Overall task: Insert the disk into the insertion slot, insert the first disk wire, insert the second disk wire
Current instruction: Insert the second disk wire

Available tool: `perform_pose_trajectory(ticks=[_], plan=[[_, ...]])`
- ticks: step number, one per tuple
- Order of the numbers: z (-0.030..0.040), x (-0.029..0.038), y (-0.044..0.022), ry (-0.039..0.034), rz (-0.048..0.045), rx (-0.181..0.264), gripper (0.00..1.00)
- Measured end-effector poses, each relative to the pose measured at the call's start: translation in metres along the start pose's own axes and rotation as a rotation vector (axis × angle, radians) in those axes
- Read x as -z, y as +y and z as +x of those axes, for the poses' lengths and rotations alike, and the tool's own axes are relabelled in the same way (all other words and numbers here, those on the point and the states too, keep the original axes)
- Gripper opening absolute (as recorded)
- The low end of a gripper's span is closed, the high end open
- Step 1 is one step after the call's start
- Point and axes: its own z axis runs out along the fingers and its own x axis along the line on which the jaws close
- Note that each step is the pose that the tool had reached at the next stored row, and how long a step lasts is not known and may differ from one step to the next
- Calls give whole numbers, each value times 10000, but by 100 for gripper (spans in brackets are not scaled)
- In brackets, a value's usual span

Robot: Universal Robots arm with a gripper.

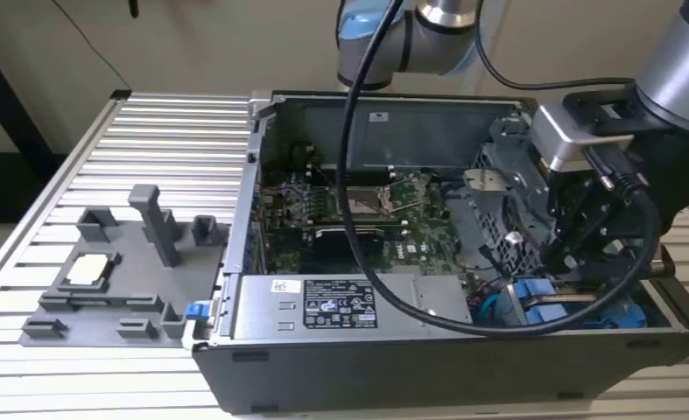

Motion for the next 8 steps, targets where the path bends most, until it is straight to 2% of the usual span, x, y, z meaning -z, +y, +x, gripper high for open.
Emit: perform_pose_trajectory(ticks=[2,4,6,8], plan=[[13,-1,-55,-8,-208,-12,16],[30,-3,-116,-15,-340,-21,16],[58,-8,-172,-30,-372,-23,16],[83,-20,-195,-105,-371,-21,16]])
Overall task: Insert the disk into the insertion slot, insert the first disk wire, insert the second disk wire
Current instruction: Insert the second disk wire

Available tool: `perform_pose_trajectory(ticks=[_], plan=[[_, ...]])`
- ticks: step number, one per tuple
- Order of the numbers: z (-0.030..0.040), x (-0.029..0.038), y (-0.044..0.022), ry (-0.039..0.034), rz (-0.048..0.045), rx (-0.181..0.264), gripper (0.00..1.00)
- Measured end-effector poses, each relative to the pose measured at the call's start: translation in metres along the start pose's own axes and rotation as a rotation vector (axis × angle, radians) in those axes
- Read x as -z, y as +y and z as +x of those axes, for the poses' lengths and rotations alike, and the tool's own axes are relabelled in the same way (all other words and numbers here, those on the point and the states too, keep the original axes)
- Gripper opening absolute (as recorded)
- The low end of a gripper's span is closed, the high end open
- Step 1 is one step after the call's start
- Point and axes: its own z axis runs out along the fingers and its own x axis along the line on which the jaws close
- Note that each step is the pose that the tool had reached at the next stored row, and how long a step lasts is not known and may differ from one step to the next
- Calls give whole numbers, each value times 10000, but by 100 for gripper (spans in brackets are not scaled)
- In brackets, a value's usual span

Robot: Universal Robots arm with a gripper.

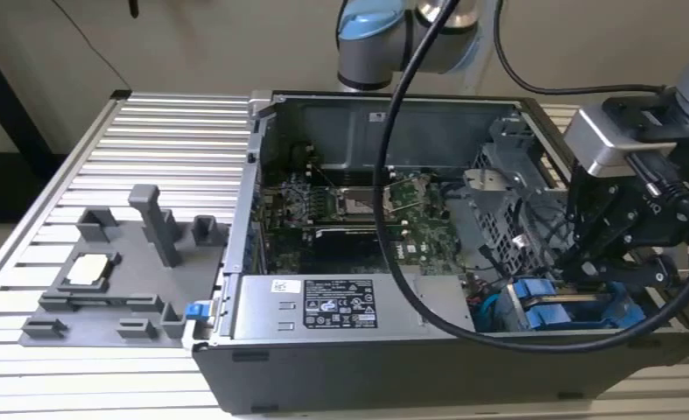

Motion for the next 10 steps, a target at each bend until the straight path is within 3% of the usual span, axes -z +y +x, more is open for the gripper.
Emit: perform_pose_trajectory(ticks=[5,6,10], plan=[[38,-30,-13,-495,22,-4,16],[46,-37,-17,-551,25,-8,16],[63,-57,-48,-568,28,-34,16]])
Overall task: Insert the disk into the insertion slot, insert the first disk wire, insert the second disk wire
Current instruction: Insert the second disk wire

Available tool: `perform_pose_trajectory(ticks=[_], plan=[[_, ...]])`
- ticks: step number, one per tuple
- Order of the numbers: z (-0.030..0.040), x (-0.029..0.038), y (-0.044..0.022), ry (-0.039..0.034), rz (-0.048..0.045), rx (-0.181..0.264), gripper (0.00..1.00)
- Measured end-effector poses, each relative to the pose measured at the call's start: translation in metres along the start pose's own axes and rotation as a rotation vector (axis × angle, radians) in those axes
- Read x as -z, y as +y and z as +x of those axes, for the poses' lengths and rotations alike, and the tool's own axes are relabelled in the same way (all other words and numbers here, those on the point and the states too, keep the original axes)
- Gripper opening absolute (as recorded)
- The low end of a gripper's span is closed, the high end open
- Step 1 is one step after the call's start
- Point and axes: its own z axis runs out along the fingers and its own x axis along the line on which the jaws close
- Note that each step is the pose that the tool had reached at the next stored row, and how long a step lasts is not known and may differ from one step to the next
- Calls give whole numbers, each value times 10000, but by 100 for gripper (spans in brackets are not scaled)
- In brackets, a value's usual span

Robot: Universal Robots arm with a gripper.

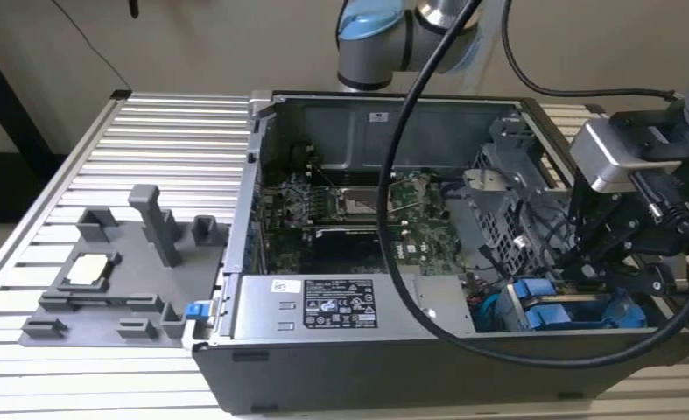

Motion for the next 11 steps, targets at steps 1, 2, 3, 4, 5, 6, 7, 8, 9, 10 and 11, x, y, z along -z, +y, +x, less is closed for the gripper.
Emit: perform_pose_trajectory(ticks=[1,2,3,4,5,6,7,8,9,10,11], plan=[[0,0,-1,2,0,-1,16],[0,0,-1,2,0,-2,16],[0,1,-1,3,1,-3,16],[1,1,-1,4,2,-13,16],[1,0,-1,-2,11,-50,16],[2,-2,-1,-26,24,-112,16],[2,-6,-1,-64,39,-185,16],[2,-9,-1,-100,55,-265,16],[2,-12,-2,-120,72,-340,16],[2,-14,-2,-123,77,-374,16],[2,-17,-2,-121,79,-377,16]])
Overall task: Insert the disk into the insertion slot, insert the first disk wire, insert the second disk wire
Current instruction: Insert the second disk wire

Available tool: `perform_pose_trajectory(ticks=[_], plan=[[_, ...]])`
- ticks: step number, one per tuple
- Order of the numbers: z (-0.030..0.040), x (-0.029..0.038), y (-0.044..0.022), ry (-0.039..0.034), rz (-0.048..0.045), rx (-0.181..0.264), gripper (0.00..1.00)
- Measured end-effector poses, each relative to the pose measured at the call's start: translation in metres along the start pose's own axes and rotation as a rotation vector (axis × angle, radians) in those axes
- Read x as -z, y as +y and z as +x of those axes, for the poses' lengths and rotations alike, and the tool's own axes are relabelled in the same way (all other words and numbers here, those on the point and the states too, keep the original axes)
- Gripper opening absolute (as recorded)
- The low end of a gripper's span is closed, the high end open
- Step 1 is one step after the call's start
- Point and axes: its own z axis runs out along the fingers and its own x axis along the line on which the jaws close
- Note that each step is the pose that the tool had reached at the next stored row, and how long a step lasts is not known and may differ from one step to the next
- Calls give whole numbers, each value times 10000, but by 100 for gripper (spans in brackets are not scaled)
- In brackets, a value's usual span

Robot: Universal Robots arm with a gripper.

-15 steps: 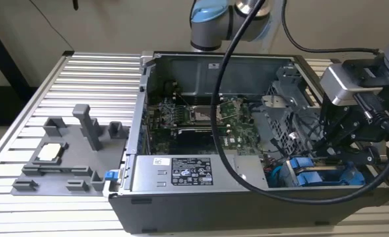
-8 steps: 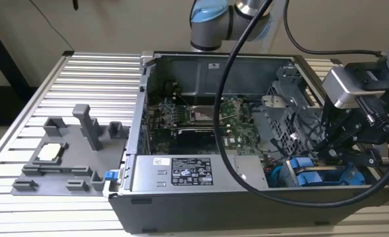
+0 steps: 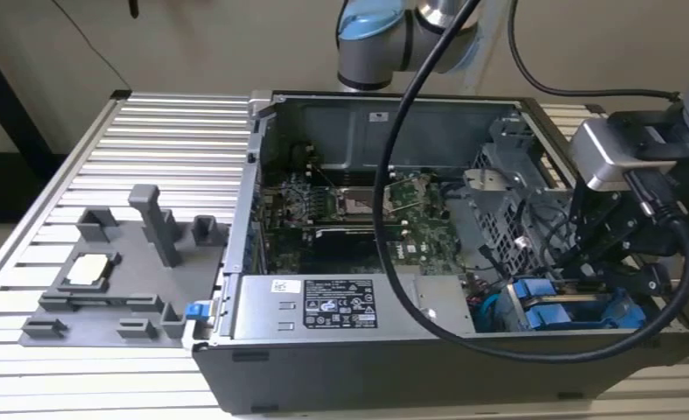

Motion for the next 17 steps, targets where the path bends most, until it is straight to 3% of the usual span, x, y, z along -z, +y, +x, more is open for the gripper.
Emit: perform_pose_trajectory(ticks=[17], plan=[[11,-73,-78,-2,2,-10,16]])
